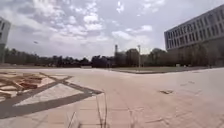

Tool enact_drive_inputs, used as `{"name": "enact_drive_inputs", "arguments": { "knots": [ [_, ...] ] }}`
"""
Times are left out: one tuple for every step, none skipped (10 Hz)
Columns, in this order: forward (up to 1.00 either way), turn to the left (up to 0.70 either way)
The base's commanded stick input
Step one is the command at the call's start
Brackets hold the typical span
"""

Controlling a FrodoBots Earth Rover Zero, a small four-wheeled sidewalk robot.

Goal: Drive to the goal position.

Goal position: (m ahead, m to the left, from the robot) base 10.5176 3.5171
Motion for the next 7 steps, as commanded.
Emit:
{"name": "enact_drive_inputs", "arguments": {
  "knots": [
    [0.99, 0.04],
    [0.99, 0.04],
    [0.99, 0.04],
    [0.99, 0.04],
    [0.99, 0.04],
    [0.99, 0.04],
    [0.99, 0.04]
  ]
}}
